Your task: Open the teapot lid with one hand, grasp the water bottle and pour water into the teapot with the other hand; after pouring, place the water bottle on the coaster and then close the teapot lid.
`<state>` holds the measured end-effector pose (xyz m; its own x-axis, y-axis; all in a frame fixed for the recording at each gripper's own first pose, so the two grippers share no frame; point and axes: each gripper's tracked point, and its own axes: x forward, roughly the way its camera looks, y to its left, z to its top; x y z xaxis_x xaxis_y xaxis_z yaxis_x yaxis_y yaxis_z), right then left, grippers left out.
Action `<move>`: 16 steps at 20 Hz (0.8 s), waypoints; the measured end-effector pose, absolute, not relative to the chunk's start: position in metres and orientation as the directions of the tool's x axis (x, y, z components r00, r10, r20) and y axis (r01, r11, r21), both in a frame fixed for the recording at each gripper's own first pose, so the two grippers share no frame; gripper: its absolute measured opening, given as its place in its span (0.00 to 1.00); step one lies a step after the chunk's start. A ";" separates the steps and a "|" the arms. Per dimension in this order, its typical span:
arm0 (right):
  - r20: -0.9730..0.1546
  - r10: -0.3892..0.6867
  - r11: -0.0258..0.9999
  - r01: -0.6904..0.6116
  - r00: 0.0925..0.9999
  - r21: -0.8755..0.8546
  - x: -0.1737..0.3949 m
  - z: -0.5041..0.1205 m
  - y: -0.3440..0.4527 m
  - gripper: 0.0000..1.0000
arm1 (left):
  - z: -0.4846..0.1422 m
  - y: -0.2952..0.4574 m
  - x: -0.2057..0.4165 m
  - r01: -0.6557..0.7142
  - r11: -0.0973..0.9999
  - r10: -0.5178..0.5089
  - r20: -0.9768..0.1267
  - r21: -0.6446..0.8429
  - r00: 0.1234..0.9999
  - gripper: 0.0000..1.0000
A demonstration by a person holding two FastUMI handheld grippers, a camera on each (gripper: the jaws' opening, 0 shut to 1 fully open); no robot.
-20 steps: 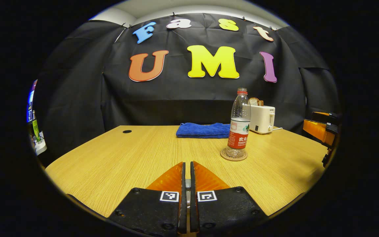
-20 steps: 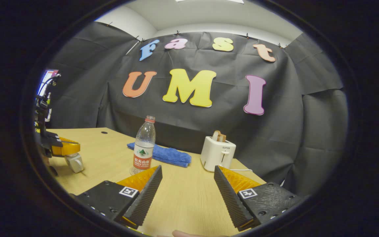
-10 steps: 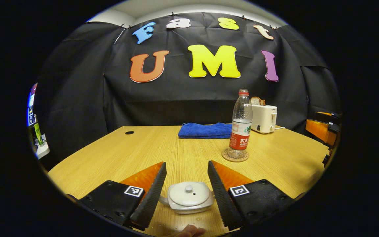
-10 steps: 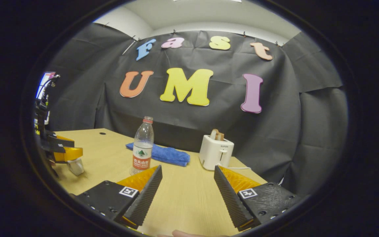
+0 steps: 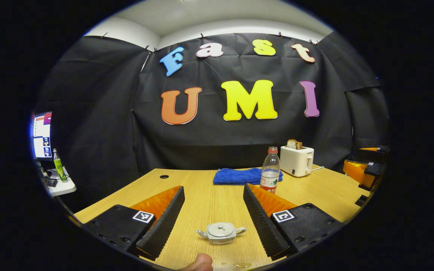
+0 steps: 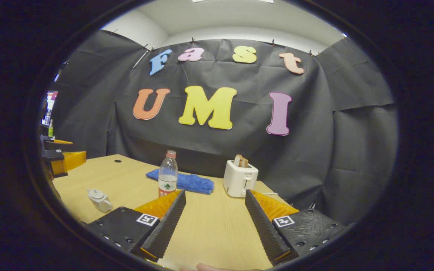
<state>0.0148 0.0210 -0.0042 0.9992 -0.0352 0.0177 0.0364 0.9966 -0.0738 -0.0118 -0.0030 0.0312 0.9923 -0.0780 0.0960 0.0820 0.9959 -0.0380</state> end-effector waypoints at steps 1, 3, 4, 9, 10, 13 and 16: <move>0.013 -0.033 0.998 0.034 0.999 -0.058 0.008 -0.001 0.020 0.95 | 0.037 -0.002 -0.018 0.079 0.997 -0.075 0.103 -0.027 0.992 0.98; 0.016 -0.029 0.999 0.030 0.999 -0.013 -0.003 0.009 0.018 0.98 | 0.041 0.003 -0.028 0.070 0.997 -0.068 0.096 -0.025 0.993 0.98; 0.017 -0.016 1.000 0.016 1.000 0.010 -0.010 0.013 0.019 0.95 | 0.041 0.003 -0.033 0.083 0.996 -0.080 0.080 -0.038 0.994 0.98; 0.022 -0.044 0.999 0.044 0.999 -0.008 -0.015 0.015 0.011 0.95 | 0.041 0.003 -0.036 0.100 0.993 -0.096 0.070 -0.065 0.993 0.98; 0.018 -0.040 0.999 0.040 0.999 -0.003 -0.015 0.013 0.014 0.96 | 0.040 0.003 -0.035 0.102 0.993 -0.097 0.067 -0.062 0.993 0.98; 0.015 -0.039 0.999 0.040 0.999 -0.016 -0.014 0.012 0.016 0.95 | 0.036 -0.004 -0.035 0.120 0.990 -0.116 0.050 -0.068 0.992 0.98; 0.012 -0.027 0.999 0.027 1.000 -0.032 -0.014 0.011 0.020 0.95 | 0.042 0.002 -0.037 0.110 0.991 -0.104 0.069 -0.079 0.992 0.98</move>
